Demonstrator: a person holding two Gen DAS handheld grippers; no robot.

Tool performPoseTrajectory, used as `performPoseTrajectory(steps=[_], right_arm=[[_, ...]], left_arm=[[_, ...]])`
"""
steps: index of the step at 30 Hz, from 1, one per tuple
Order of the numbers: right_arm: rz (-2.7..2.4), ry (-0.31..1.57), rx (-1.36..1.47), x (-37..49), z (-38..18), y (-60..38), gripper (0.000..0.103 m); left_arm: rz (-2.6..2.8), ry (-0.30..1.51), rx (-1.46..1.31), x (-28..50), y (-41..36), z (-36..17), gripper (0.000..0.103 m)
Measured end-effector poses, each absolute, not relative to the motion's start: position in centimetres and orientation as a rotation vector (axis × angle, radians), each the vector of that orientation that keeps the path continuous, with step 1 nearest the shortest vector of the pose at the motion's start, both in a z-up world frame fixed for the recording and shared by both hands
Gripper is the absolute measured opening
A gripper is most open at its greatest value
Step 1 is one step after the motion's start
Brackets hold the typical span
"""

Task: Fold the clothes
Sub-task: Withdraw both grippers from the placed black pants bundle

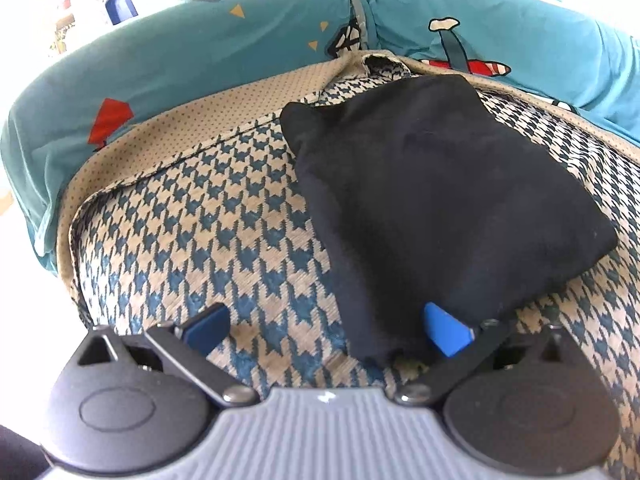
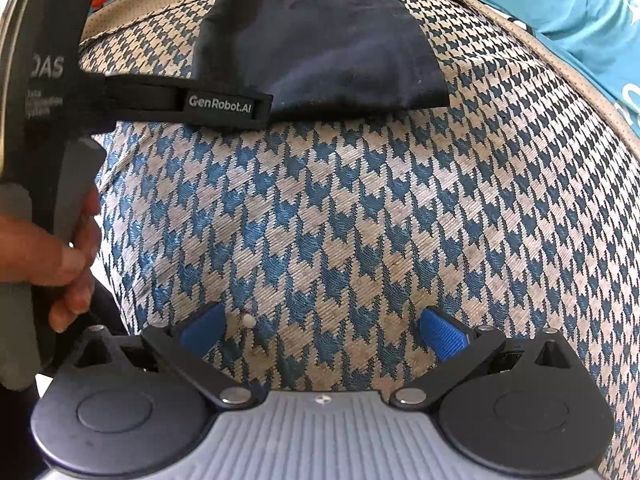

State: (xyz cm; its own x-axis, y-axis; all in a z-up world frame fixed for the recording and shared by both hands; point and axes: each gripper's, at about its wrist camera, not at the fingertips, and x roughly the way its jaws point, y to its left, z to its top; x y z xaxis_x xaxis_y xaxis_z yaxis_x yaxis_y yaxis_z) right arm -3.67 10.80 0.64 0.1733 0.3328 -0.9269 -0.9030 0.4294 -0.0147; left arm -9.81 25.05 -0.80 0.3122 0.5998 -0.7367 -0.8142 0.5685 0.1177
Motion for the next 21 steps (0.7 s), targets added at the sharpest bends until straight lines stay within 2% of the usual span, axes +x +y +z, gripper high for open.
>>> performPoseTrajectory(steps=[21], right_arm=[[0.829,1.028,-0.558,0.3,2.5,10.4,0.103]], left_arm=[[0.959,0.812,-0.341,-10.3,25.0,-0.8,0.103]])
